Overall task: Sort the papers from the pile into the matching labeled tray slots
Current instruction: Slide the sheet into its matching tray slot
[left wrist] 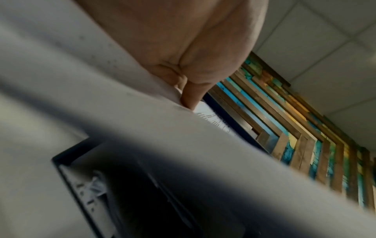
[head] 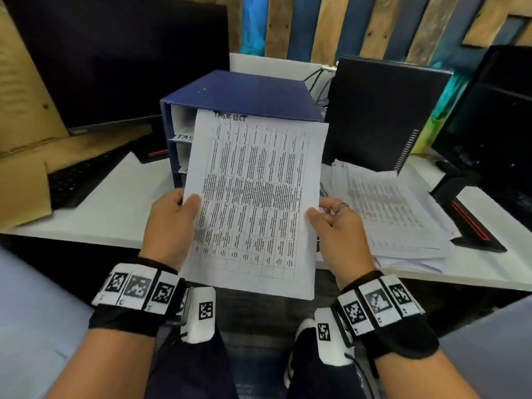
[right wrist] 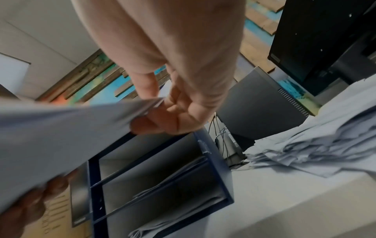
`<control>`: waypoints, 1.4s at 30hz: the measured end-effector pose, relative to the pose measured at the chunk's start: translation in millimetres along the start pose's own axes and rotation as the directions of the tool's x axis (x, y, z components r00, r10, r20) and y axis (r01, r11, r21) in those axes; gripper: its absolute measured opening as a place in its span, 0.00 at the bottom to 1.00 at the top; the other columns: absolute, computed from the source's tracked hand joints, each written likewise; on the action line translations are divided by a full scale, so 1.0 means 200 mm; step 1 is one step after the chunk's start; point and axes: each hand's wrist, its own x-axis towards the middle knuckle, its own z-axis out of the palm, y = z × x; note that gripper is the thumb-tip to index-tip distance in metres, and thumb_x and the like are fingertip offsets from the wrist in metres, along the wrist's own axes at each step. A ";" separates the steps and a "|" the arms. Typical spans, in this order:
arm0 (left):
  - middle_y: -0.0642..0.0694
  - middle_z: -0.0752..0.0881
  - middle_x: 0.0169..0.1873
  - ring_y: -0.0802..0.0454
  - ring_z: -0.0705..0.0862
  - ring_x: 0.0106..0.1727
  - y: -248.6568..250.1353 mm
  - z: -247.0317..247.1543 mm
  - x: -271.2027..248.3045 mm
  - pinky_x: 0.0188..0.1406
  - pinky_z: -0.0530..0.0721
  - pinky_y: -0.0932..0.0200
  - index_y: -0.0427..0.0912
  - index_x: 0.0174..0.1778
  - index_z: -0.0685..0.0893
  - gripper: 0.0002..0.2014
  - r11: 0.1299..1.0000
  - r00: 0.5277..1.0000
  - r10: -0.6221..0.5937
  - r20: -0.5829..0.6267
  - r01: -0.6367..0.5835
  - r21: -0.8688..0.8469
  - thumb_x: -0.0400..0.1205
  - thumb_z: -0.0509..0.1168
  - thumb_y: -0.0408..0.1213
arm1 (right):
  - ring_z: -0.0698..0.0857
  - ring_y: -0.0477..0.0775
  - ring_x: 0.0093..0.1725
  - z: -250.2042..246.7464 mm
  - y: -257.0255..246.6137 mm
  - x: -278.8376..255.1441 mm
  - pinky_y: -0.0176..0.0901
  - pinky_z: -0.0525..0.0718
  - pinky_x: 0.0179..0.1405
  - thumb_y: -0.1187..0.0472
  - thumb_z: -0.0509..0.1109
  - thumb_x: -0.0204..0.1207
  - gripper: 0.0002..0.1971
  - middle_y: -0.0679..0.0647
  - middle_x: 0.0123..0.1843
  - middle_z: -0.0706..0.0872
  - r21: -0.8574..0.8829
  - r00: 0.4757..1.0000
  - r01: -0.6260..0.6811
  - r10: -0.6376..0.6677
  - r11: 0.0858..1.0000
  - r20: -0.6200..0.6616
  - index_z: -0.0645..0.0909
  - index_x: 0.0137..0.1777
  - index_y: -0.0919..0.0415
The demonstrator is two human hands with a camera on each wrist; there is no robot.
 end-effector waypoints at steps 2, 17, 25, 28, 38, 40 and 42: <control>0.49 0.92 0.44 0.46 0.90 0.47 0.06 -0.03 0.06 0.49 0.89 0.44 0.44 0.49 0.87 0.11 0.998 1.000 0.009 -0.015 -0.008 0.056 0.87 0.60 0.41 | 0.93 0.48 0.48 0.03 0.00 -0.02 0.48 0.90 0.47 0.61 0.67 0.86 0.09 0.50 0.47 0.94 0.010 0.995 -0.060 0.059 0.998 0.079 0.79 0.63 0.55; 0.54 0.92 0.45 0.54 0.90 0.48 0.05 -0.13 0.08 0.40 0.85 0.56 0.48 0.52 0.88 0.12 0.990 0.993 -0.113 0.032 0.110 0.090 0.88 0.58 0.41 | 0.92 0.61 0.50 0.15 0.00 0.05 0.60 0.90 0.52 0.69 0.66 0.81 0.08 0.55 0.47 0.93 0.017 0.986 -0.161 0.161 0.987 -0.044 0.85 0.54 0.63; 0.35 0.88 0.44 0.34 0.87 0.45 0.27 -0.09 0.20 0.47 0.88 0.39 0.34 0.51 0.83 0.18 0.992 0.995 0.092 -0.035 -0.088 0.090 0.86 0.58 0.47 | 0.77 0.53 0.24 0.15 -0.11 0.01 0.40 0.71 0.18 0.62 0.64 0.87 0.09 0.54 0.51 0.93 0.107 0.987 -0.115 0.101 0.988 0.123 0.82 0.63 0.56; 0.41 0.87 0.35 0.47 0.86 0.30 0.29 -0.09 0.24 0.29 0.86 0.55 0.36 0.44 0.83 0.16 0.999 0.999 0.010 0.049 -0.012 0.041 0.86 0.61 0.47 | 0.75 0.44 0.21 0.17 -0.20 0.08 0.34 0.69 0.16 0.66 0.65 0.86 0.04 0.53 0.50 0.93 0.250 0.991 -0.105 0.121 0.963 -0.050 0.82 0.56 0.62; 0.41 0.88 0.41 0.51 0.88 0.26 0.37 0.05 0.33 0.35 0.90 0.58 0.39 0.61 0.81 0.11 0.948 0.964 0.041 -0.263 -0.121 -0.294 0.83 0.67 0.29 | 0.88 0.57 0.30 0.25 -0.39 0.28 0.39 0.83 0.28 0.68 0.72 0.81 0.07 0.57 0.30 0.90 0.491 0.962 0.029 0.109 0.870 -0.249 0.80 0.56 0.65; 0.40 0.90 0.39 0.53 0.91 0.30 0.40 0.08 0.39 0.36 0.90 0.60 0.37 0.58 0.83 0.08 0.951 0.960 0.048 -0.277 -0.129 -0.282 0.83 0.67 0.30 | 0.91 0.58 0.34 0.24 -0.36 0.25 0.46 0.90 0.37 0.66 0.75 0.79 0.12 0.57 0.34 0.92 0.343 0.955 0.096 0.010 0.934 -0.296 0.79 0.58 0.58; 0.39 0.90 0.40 0.54 0.92 0.34 0.40 0.10 0.42 0.40 0.91 0.59 0.36 0.56 0.84 0.08 0.945 0.963 0.027 -0.269 -0.113 -0.307 0.82 0.68 0.29 | 0.93 0.56 0.37 0.22 -0.32 0.24 0.53 0.92 0.45 0.65 0.74 0.79 0.10 0.52 0.33 0.92 0.148 0.952 0.142 -0.094 0.979 -0.292 0.80 0.56 0.54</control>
